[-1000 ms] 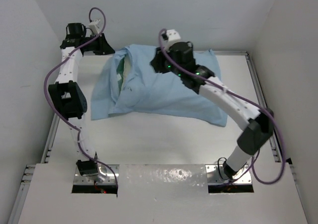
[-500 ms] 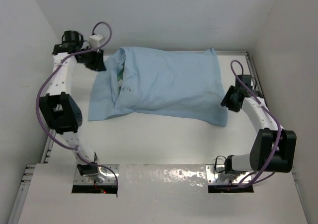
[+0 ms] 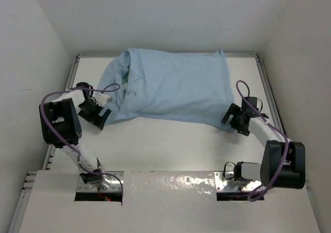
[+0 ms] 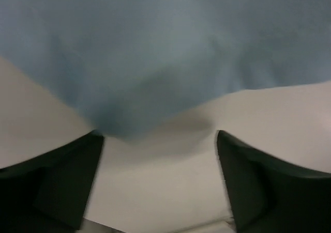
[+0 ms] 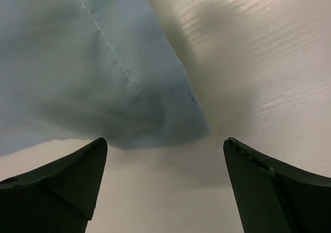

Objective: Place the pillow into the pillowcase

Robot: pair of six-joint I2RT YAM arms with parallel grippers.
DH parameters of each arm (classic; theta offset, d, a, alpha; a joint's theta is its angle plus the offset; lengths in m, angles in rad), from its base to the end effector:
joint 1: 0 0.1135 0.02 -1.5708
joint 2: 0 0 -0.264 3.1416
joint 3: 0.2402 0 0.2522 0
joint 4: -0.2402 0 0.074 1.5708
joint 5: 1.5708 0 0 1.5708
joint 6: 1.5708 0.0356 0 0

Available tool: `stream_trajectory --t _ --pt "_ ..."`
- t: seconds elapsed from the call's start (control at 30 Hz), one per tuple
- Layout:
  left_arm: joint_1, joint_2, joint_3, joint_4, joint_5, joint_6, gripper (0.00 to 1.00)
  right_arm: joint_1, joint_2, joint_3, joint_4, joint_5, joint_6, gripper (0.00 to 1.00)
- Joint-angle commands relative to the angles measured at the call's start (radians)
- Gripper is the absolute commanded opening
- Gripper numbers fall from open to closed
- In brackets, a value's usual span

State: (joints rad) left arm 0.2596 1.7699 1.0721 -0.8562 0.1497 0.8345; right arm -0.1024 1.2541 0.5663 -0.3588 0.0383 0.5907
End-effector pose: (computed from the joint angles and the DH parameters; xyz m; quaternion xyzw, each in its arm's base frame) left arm 0.2916 0.0720 0.1517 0.2833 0.9561 -0.0595 0.0461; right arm 0.2187 -0.0238 0.1604 0.3327 0.9066 0.0447 0.2559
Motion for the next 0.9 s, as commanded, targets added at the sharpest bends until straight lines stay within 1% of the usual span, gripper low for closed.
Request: stream_trajectory --t 0.0,0.07,0.1,0.17,0.2,0.23,0.27,0.3,0.33,0.4,0.43,0.47,0.5,0.53,0.57,0.6,0.63,0.67,0.7,0.73,0.77,0.8,0.83,0.87 --pt "0.003 -0.078 -0.014 0.259 -0.032 0.061 1.00 0.000 0.066 -0.025 0.190 -0.063 -0.009 0.90" --pt "0.003 -0.087 -0.063 0.285 0.019 0.130 1.00 0.000 0.103 -0.032 0.214 -0.113 -0.015 0.84" --pt "0.003 -0.086 -0.081 0.301 0.036 0.152 1.00 0.000 0.129 -0.039 0.240 -0.127 -0.012 0.71" --pt "0.003 -0.081 -0.139 0.334 0.065 0.178 1.00 0.000 0.139 -0.065 0.267 -0.146 0.001 0.55" --pt "0.003 -0.081 -0.184 0.403 0.062 0.173 1.00 0.000 0.131 -0.077 0.297 -0.150 0.006 0.48" --pt "0.003 -0.081 -0.202 0.442 0.056 0.161 1.00 0.000 0.122 -0.098 0.310 -0.153 0.009 0.32" --pt "0.003 -0.082 -0.218 0.495 0.062 0.134 0.97 0.000 0.102 -0.106 0.323 -0.156 0.014 0.22" --pt "0.003 -0.081 -0.221 0.509 0.095 0.127 0.95 0.000 0.093 -0.109 0.325 -0.153 0.014 0.05" --pt "0.003 -0.081 -0.221 0.519 0.125 0.114 0.92 0.000 0.082 -0.111 0.325 -0.147 0.017 0.00" --pt "0.003 -0.079 -0.207 0.520 0.189 0.109 0.72 0.000 0.062 -0.108 0.319 -0.127 0.014 0.00" --pt "0.003 -0.078 -0.201 0.523 0.239 0.100 0.54 0.000 0.041 -0.100 0.316 -0.124 0.009 0.00" --pt "0.003 -0.072 -0.196 0.534 0.252 0.057 0.07 0.000 0.028 -0.095 0.313 -0.118 0.001 0.00" --pt "0.001 -0.070 -0.183 0.554 0.257 0.029 0.00 0.000 0.016 -0.091 0.302 -0.114 -0.002 0.00" --pt "0.006 -0.069 -0.170 0.554 0.277 -0.004 0.00 -0.002 -0.016 -0.080 0.297 -0.110 -0.005 0.00" --pt "0.009 -0.067 -0.156 0.537 0.298 -0.008 0.00 0.000 -0.033 -0.074 0.290 -0.109 -0.006 0.00" --pt "0.019 -0.067 -0.109 0.479 0.354 -0.021 0.00 0.000 -0.053 -0.053 0.278 -0.107 -0.006 0.00" --pt "0.027 -0.072 -0.078 0.447 0.381 -0.034 0.00 0.000 -0.089 -0.037 0.265 -0.112 -0.015 0.00" --pt "0.050 -0.076 -0.001 0.371 0.437 -0.050 0.00 0.000 -0.110 -0.013 0.226 -0.123 -0.022 0.00" --pt "0.067 -0.092 0.043 0.334 0.468 -0.096 0.00 0.000 -0.129 0.048 0.201 -0.127 -0.028 0.00" --pt "0.087 -0.101 0.096 0.263 0.502 -0.122 0.00 0.000 -0.166 0.085 0.176 -0.132 -0.032 0.00" --pt "0.127 -0.112 0.215 0.231 0.564 -0.153 0.00 0.000 -0.183 0.130 0.126 -0.138 -0.032 0.00" --pt "0.147 -0.125 0.288 0.192 0.589 -0.214 0.00 0.000 -0.202 0.233 0.109 -0.147 -0.038 0.00" --pt "0.180 -0.130 0.454 0.133 0.603 -0.250 0.00 0.000 -0.225 0.291 0.078 -0.152 -0.043 0.00" --pt "0.196 -0.133 0.554 0.106 0.614 -0.285 0.00 0.000 -0.231 0.361 0.061 -0.155 -0.046 0.00"
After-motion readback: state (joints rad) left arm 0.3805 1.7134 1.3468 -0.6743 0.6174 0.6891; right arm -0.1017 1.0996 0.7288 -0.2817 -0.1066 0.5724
